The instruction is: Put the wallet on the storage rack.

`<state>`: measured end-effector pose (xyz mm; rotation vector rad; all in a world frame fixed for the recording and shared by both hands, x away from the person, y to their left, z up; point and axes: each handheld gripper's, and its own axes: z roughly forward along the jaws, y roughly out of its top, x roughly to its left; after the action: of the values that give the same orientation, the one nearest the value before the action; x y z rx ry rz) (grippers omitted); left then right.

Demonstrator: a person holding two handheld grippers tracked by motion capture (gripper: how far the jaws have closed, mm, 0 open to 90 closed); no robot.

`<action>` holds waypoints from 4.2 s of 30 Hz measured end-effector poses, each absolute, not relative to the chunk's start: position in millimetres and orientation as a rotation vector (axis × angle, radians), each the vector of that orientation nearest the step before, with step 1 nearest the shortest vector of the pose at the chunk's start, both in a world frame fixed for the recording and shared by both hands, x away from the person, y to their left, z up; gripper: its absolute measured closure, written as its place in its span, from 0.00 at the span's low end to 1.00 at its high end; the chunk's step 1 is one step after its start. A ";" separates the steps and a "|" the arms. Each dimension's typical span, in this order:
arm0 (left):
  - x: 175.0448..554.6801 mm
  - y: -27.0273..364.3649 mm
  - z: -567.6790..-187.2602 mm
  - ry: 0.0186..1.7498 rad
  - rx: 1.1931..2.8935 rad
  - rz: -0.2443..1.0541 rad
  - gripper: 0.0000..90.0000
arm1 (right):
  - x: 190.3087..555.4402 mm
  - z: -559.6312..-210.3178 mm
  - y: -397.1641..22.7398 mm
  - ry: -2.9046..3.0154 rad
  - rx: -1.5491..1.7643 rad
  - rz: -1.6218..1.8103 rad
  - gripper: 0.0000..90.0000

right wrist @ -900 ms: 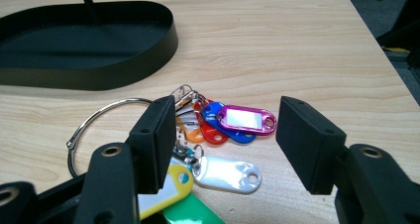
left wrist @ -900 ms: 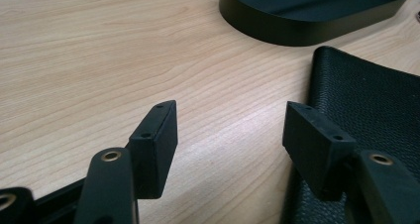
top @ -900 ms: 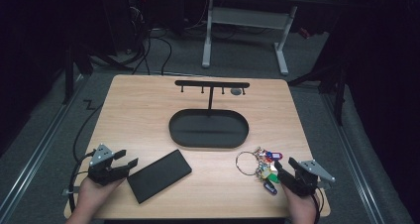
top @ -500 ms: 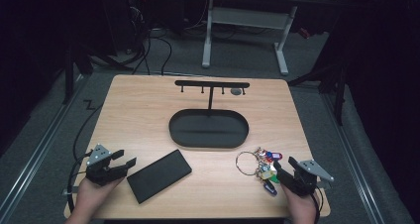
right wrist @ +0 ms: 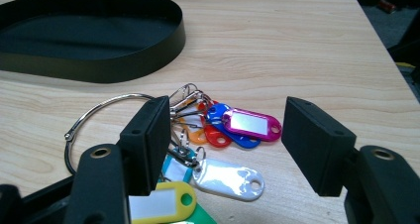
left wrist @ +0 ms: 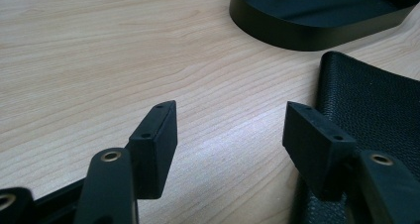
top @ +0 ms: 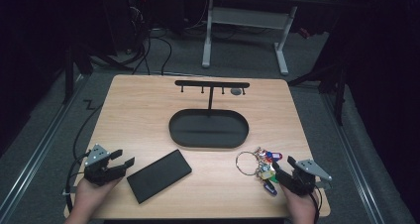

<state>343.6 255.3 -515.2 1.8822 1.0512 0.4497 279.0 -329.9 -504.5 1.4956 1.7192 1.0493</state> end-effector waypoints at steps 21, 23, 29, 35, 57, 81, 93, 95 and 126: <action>338.6 255.5 -514.3 1.023 1.885 0.438 0.41 | 283.5 -507.7 -318.7 1.792 1.441 1.049 0.37; 336.0 255.5 -513.4 1.024 1.886 0.431 0.40 | 283.1 -507.2 -317.5 1.798 1.428 1.047 0.37; 328.9 255.5 -511.7 1.036 1.888 0.418 0.40 | 282.9 -507.2 -317.8 1.802 1.428 1.041 0.37; 322.7 256.8 -514.9 1.055 1.885 0.341 0.39 | 283.0 -507.1 -319.4 1.797 1.433 1.044 0.37; 326.5 258.9 -532.9 1.128 1.861 0.025 0.39 | 284.2 -508.0 -318.1 1.805 1.436 1.051 0.36; 324.4 255.0 -540.3 1.058 1.893 -0.099 0.70 | 283.4 -506.7 -316.8 1.798 1.433 1.057 0.37; 320.4 254.1 -536.3 1.003 1.899 -0.070 0.85 | 282.7 -507.9 -321.3 1.755 1.482 1.068 0.37; 320.1 254.3 -535.3 0.999 1.894 -0.068 0.86 | 283.3 -508.8 -321.2 1.757 1.486 1.067 0.38; 305.9 259.0 -497.8 0.896 1.765 0.175 0.90 | 285.3 -511.3 -322.8 1.768 1.489 1.058 0.39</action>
<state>305.9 259.0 -497.8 1.7649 0.8956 0.1753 285.3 -322.8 -511.3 1.4893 1.7678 1.0582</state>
